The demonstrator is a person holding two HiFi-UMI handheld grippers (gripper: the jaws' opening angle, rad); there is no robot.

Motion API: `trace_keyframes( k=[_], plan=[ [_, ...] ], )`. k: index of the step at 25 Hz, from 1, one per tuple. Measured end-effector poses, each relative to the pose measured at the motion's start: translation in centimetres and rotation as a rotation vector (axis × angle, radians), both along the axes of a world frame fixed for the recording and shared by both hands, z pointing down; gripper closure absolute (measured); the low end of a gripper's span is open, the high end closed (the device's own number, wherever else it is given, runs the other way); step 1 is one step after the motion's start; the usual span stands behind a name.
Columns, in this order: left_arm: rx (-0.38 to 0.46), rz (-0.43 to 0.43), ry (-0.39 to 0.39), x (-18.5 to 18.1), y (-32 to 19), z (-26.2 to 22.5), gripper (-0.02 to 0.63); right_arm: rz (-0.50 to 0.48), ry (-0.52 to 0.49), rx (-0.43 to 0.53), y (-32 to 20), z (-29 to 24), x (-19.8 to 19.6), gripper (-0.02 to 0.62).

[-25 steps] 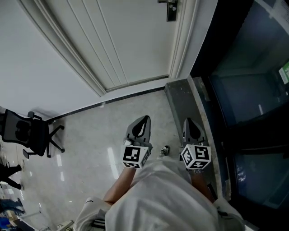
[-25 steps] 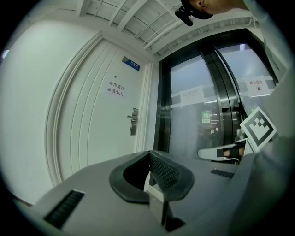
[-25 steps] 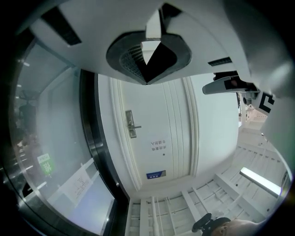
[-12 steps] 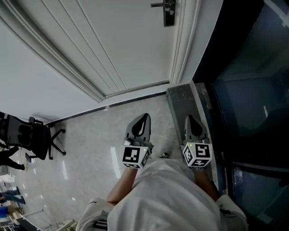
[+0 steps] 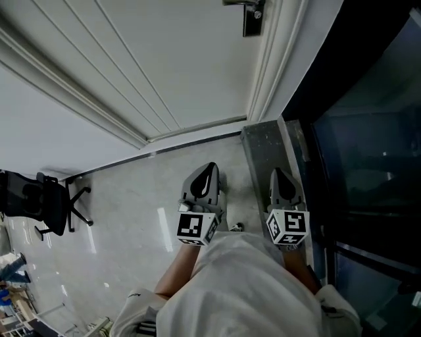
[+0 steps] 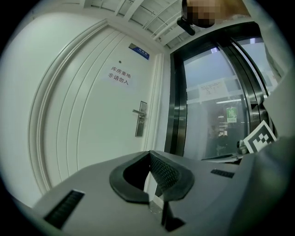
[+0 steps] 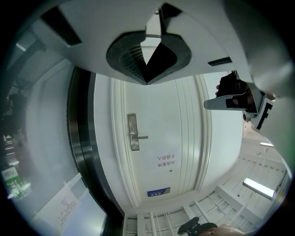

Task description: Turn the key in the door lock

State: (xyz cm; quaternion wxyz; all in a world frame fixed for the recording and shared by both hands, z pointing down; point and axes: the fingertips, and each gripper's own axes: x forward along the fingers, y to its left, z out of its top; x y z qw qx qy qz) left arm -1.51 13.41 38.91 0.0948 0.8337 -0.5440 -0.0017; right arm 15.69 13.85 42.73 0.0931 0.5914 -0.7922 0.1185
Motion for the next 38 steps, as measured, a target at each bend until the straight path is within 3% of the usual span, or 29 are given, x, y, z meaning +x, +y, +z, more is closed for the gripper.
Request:
trace_keyframes(
  k=[15, 22, 26, 35, 38],
  plan=[
    [0.040, 0.142, 0.018, -3.3, -19.8, -2.8, 0.597, 0.118, 0.066, 0.035, -17.3, -3.4, -4.1, 0.598],
    [0.085, 0.187, -0.006, -3.5, -27.4, -3.6, 0.597, 0.112, 0.207, 0.091, -23.4, -5.2, -5.0, 0.598],
    [0.109, 0.261, -0.022, -2.2, -30.4, -4.2, 0.597, 0.131, 0.343, 0.128, -27.3, -7.2, -4.4, 0.598],
    [0.125, 0.342, -0.019, 0.4, -34.9, -6.2, 0.597, 0.039, 0.899, 0.231, -34.6, -11.5, -4.9, 0.598],
    [0.132, 0.336, -0.055, 0.9, -35.8, -6.7, 0.597, -0.007, 1.034, 0.251, -36.8, -12.7, -5.5, 0.598]
  ],
)
